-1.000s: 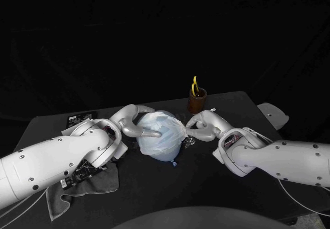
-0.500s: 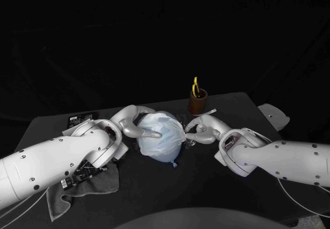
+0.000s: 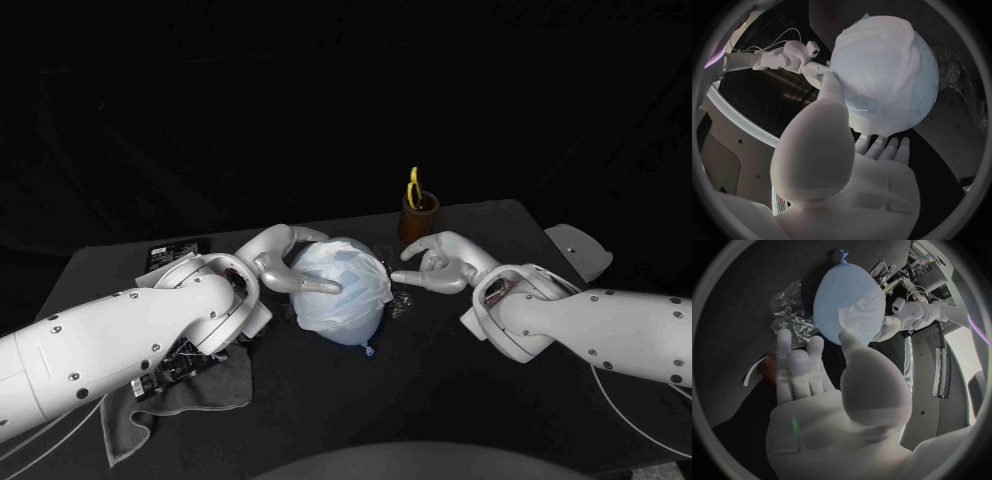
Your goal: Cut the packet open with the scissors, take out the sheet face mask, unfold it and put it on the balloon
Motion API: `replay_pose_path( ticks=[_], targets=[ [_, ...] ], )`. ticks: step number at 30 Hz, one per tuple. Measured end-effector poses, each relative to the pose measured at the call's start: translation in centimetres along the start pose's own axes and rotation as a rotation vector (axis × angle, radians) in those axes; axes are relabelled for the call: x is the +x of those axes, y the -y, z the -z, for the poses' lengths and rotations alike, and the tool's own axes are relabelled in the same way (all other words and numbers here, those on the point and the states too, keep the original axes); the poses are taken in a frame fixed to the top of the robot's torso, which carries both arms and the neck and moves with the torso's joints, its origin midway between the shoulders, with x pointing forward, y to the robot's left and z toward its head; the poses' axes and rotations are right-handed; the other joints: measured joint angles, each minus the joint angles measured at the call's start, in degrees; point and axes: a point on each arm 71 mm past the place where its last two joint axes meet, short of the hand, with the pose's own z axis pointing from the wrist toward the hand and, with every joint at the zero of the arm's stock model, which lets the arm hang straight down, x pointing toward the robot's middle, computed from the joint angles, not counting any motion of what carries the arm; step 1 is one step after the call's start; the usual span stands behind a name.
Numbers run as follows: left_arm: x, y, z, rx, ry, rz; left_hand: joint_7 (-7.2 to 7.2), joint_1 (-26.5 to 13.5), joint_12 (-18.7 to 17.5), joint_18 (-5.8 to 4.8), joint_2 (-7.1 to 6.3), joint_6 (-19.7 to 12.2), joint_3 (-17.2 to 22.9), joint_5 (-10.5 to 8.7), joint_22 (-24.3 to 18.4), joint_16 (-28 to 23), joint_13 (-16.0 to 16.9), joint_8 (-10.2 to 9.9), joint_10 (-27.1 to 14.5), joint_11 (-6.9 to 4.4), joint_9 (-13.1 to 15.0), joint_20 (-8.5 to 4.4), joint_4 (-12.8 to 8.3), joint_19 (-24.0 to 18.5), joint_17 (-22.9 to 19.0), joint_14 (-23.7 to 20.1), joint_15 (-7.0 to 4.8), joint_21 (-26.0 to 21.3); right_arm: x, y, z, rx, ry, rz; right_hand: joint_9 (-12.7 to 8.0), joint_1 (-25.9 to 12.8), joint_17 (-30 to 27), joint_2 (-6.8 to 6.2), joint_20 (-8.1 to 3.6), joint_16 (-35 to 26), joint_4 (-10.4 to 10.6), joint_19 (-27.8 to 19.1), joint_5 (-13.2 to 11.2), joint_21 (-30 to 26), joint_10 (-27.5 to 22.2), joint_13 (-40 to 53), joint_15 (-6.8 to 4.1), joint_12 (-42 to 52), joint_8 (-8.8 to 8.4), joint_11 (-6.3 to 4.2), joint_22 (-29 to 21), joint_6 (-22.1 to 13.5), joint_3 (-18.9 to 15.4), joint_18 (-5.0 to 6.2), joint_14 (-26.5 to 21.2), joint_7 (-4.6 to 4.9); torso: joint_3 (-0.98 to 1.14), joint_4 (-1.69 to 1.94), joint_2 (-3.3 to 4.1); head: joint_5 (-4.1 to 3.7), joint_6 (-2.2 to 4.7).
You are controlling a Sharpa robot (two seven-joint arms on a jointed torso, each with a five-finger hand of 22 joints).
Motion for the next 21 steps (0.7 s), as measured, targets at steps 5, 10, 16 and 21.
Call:
replay_pose_path(
  ticks=[5, 10, 16, 21],
  targets=[
    [0.1, 0.1, -0.1, 0.003, -0.001, 0.002, 0.00, 0.2, 0.0, 0.00, -0.24, 0.0, 0.3, 0.00, 0.0, 0.0, 0.0, 0.0, 0.0, 0.00, 0.0, 0.00, 0.0, 0.0, 0.0, -0.2, -0.21, 0.0, -3.0, -1.6, -1.6, -0.048, 0.060, -0.023, -0.6, 3.6, 3.7, 2.72, 0.30, 3.3, 5.0, 1.1, -1.6, -0.6, 1.8, 1.8, -0.13, 5.4, 1.56, -0.41, -0.3, 0.2, -6.1, -0.01, 2.0, -0.19, 0.02, 0.05, 0.00, 0.63, 0.40],
    [0.2, 0.1, -0.2, 0.005, -0.002, 0.004, 0.00, 0.2, 0.0, 0.00, -0.24, 0.0, 0.3, 0.00, 0.0, 0.0, 0.0, 0.0, 0.0, 0.00, 0.0, 0.00, 0.0, 0.0, 0.0, -0.2, -0.21, 0.0, -4.8, -4.7, -3.2, -0.128, 0.073, -0.053, -1.6, 9.6, 13.6, 6.96, -0.63, 9.7, 5.9, 3.6, -3.5, 1.3, 9.1, 12.2, -1.06, 18.5, 1.87, -1.26, 1.4, 3.2, -7.3, -0.02, 7.7, -1.15, 0.02, 0.05, -0.01, 0.92, 0.71],
    [0.3, 0.3, -0.3, 0.007, -0.004, 0.009, 0.00, 0.2, 0.0, 0.00, -0.23, 0.0, 0.3, 0.00, 0.0, 0.0, 0.0, 0.0, 0.2, -0.22, 0.0, 0.00, 0.0, 0.0, 0.0, 0.0, -0.42, 0.0, -4.0, -8.2, -4.8, -0.218, 0.016, -0.050, -4.7, 16.9, 24.7, 10.16, -2.83, 19.6, -0.7, 12.9, -5.2, 18.0, 13.6, 18.7, -1.15, 23.9, -0.17, -0.19, 16.3, 12.5, 3.7, -2.11, 11.4, -3.19, 0.00, 0.07, 0.02, 1.33, 1.08],
    [0.3, 0.3, -0.3, 0.006, -0.004, 0.013, -0.01, 0.2, 0.0, -0.01, -0.23, 0.0, 0.3, 0.00, 0.0, 0.0, 0.0, 0.0, 0.2, -0.21, 0.0, 0.00, 0.0, 0.0, 0.1, 0.0, -0.42, 0.0, -2.6, -10.3, -5.9, -0.280, -0.042, -0.001, -5.8, 15.0, 25.4, 8.33, -2.98, 21.7, -6.0, 18.0, -5.4, 28.4, 13.8, 16.7, -1.70, 23.8, -1.98, 0.08, 26.3, 16.1, 14.3, -2.71, 11.8, -3.59, -0.04, 0.11, 0.08, 1.61, 1.37]
  ],
)
